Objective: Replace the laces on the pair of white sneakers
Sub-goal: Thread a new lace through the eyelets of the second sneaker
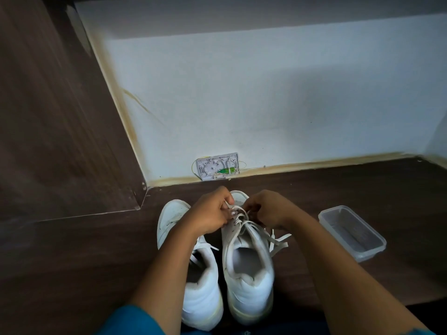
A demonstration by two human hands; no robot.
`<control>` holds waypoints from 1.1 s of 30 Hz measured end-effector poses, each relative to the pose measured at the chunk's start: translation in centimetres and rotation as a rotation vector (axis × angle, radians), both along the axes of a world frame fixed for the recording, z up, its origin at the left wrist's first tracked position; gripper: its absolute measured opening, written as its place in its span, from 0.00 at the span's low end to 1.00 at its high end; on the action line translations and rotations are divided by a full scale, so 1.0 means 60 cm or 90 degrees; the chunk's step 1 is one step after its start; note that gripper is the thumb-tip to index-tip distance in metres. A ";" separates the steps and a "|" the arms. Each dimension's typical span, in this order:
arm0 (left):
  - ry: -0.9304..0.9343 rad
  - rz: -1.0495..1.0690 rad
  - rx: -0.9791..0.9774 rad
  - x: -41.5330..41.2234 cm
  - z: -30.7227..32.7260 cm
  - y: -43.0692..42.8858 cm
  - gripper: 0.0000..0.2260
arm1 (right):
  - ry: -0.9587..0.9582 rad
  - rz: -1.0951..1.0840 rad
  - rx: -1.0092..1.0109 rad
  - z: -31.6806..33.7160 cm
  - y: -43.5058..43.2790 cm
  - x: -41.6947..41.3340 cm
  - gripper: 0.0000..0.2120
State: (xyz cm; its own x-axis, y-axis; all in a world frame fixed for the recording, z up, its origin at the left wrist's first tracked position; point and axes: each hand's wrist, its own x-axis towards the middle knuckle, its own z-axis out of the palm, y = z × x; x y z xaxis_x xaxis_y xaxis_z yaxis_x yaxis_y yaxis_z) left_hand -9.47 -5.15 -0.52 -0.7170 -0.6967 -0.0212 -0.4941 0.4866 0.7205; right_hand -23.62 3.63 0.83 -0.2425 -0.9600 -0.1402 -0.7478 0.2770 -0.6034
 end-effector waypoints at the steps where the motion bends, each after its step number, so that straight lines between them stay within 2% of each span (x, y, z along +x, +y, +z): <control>1: 0.009 0.009 0.006 0.001 0.000 0.000 0.13 | 0.013 0.000 -0.007 -0.003 -0.002 0.001 0.13; 5: -0.025 0.017 -0.013 -0.003 -0.002 -0.001 0.13 | 0.055 -0.018 -0.042 -0.005 -0.006 0.006 0.13; 10: -0.036 0.005 -0.059 -0.007 -0.003 -0.001 0.13 | 0.119 0.003 -0.021 -0.002 -0.003 0.004 0.11; 16: -0.070 0.004 -0.132 -0.004 0.003 0.005 0.12 | 0.036 -0.018 -0.037 -0.005 0.000 -0.006 0.08; 19: -0.054 0.009 -0.093 -0.004 0.005 0.006 0.13 | 0.003 0.003 -0.021 -0.005 0.001 -0.006 0.09; 26: -0.076 -0.010 -0.022 -0.005 0.009 0.009 0.13 | 0.110 -0.009 -0.024 0.000 -0.004 0.001 0.07; 30: -0.068 -0.017 -0.030 -0.005 0.011 0.010 0.13 | 0.064 -0.026 -0.020 -0.006 -0.004 -0.008 0.09; 33: -0.008 0.010 -0.028 -0.002 0.008 0.009 0.13 | 0.001 -0.058 -0.046 -0.011 -0.003 -0.009 0.09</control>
